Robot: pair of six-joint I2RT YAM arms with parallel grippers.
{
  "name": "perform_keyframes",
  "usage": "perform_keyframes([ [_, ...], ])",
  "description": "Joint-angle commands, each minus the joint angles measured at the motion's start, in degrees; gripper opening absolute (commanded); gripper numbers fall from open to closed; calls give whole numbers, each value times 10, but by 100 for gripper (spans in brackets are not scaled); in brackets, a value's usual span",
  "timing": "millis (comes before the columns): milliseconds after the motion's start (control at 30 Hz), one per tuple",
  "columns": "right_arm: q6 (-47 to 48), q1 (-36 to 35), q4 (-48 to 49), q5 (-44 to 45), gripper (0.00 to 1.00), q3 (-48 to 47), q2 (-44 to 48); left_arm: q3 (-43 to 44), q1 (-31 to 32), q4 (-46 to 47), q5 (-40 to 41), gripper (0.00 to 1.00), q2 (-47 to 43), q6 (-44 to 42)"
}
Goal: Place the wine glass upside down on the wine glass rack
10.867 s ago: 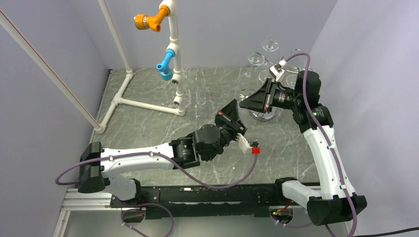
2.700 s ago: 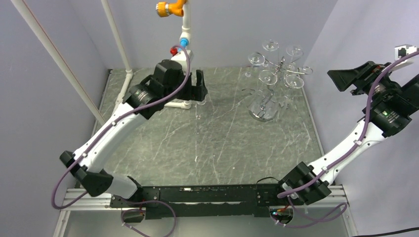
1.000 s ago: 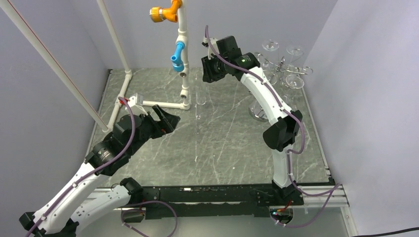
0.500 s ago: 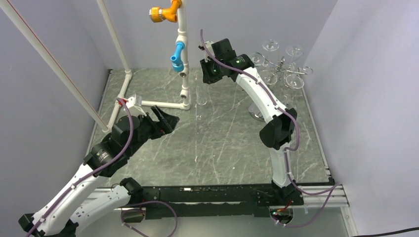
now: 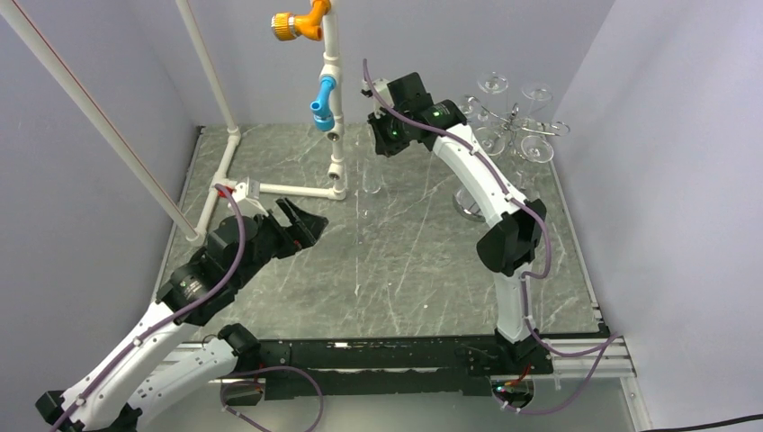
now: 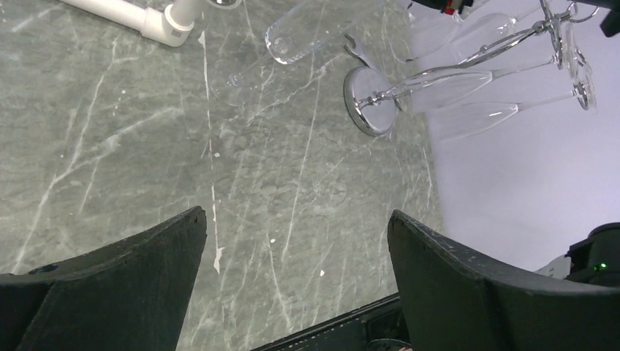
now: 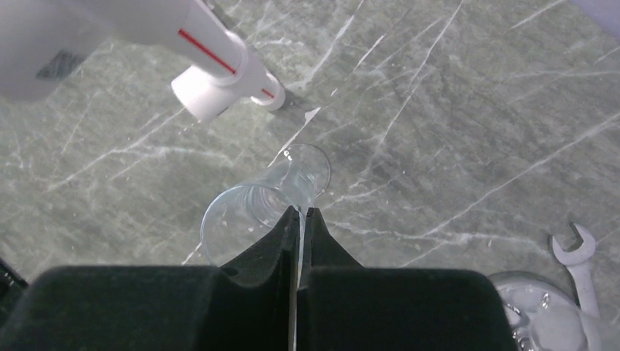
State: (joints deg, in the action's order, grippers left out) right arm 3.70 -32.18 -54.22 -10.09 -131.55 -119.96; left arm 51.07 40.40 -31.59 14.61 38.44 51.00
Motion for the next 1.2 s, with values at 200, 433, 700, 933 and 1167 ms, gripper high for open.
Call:
perform_keyframes([
  [200, -23, 0, 27, -75, 0, 107, 170, -126, -3, 132, -42, 99, -29, 87],
  [433, -63, 0, 35, -142, 0, 174, 242, -236, -4, 261, -58, 99, -40, 152],
  [700, -99, 11, 46, -228, 0, 211, 285, -317, -4, 374, -52, 99, -48, 238],
  [933, -129, 35, 63, -300, 0, 226, 295, -341, -3, 409, -56, 88, -31, 287],
  [1167, -147, 47, 76, -342, 0, 239, 310, -339, -4, 371, -44, 77, -35, 311],
])
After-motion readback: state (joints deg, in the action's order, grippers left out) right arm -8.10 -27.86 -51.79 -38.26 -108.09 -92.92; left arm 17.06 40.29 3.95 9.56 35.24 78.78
